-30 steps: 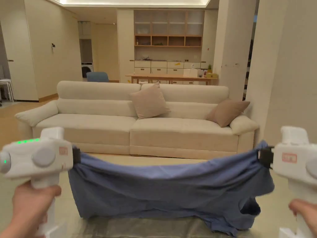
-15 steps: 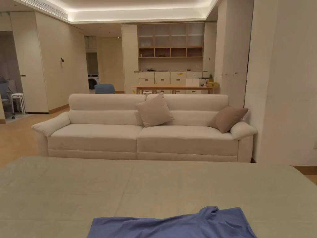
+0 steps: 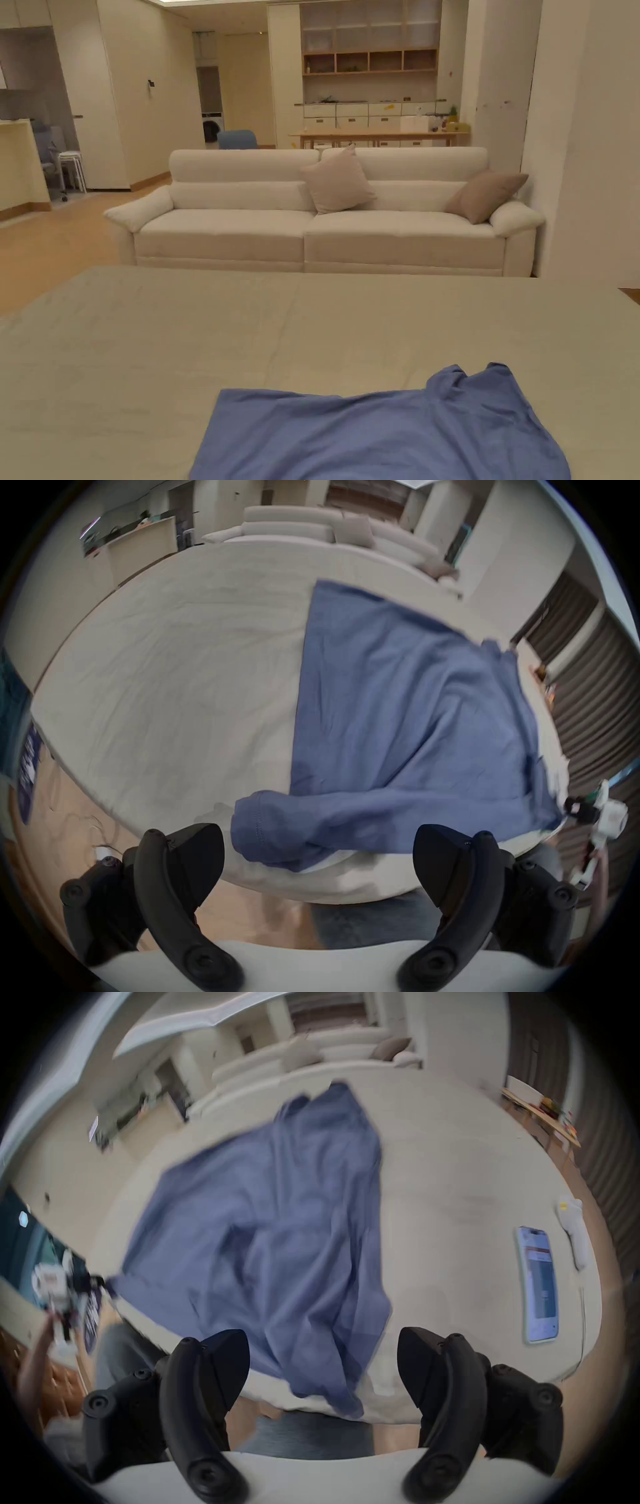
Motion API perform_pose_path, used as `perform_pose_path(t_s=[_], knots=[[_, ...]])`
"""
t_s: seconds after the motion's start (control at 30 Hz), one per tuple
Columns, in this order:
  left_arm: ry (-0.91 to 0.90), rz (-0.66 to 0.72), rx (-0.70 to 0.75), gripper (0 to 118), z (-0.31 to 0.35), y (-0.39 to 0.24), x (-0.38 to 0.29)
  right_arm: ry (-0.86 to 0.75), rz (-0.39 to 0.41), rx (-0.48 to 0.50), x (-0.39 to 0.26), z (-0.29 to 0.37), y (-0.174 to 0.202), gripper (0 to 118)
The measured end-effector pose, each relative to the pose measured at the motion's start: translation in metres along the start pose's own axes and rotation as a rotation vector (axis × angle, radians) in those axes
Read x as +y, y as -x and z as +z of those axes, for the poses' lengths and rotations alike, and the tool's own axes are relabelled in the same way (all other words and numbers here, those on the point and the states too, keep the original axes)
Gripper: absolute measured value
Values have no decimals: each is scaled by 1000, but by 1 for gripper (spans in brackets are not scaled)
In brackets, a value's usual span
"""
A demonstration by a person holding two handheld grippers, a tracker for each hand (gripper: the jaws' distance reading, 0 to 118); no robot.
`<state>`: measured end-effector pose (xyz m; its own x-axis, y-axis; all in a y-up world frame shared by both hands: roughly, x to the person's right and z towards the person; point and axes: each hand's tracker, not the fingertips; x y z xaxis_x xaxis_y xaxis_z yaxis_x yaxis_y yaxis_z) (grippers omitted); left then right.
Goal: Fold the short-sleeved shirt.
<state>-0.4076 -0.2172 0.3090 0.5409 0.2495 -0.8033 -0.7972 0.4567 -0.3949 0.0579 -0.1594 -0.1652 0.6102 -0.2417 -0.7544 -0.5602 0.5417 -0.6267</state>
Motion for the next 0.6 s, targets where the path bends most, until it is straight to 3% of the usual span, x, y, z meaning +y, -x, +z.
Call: perform_pose_path(t_s=[0.03,0.1,0.27,0.3,0.33,0.37,0.4,0.43,0.47,0.53,0.6], knots=[[-34,50,-41,110,14,1,7,-68,-42,-1,6,18,1,95],[-144,91,-68,110,66,-12,26,-273,-46,15,23,62,12,95],[-635,-53,9,108,225,-64,55,-776,-21,45,62,181,53,108],[-766,-101,32,102,250,-75,50,-856,-23,39,64,200,63,107],[-891,-161,43,87,274,-84,46,-898,-41,11,68,215,72,106],[-961,-184,101,63,290,-96,38,-946,-43,-17,71,228,79,99],[-1003,-181,151,27,306,-105,34,-972,-15,-1,73,235,83,80],[-1047,-192,186,0,313,-110,31,-993,19,23,73,239,85,32],[-1057,-205,214,0,321,-114,25,-1017,34,28,72,243,90,0],[-1096,-194,152,0,331,-121,16,-1036,12,-38,67,242,95,0],[-1073,-183,100,0,335,-121,14,-1027,46,11,60,236,96,0]])
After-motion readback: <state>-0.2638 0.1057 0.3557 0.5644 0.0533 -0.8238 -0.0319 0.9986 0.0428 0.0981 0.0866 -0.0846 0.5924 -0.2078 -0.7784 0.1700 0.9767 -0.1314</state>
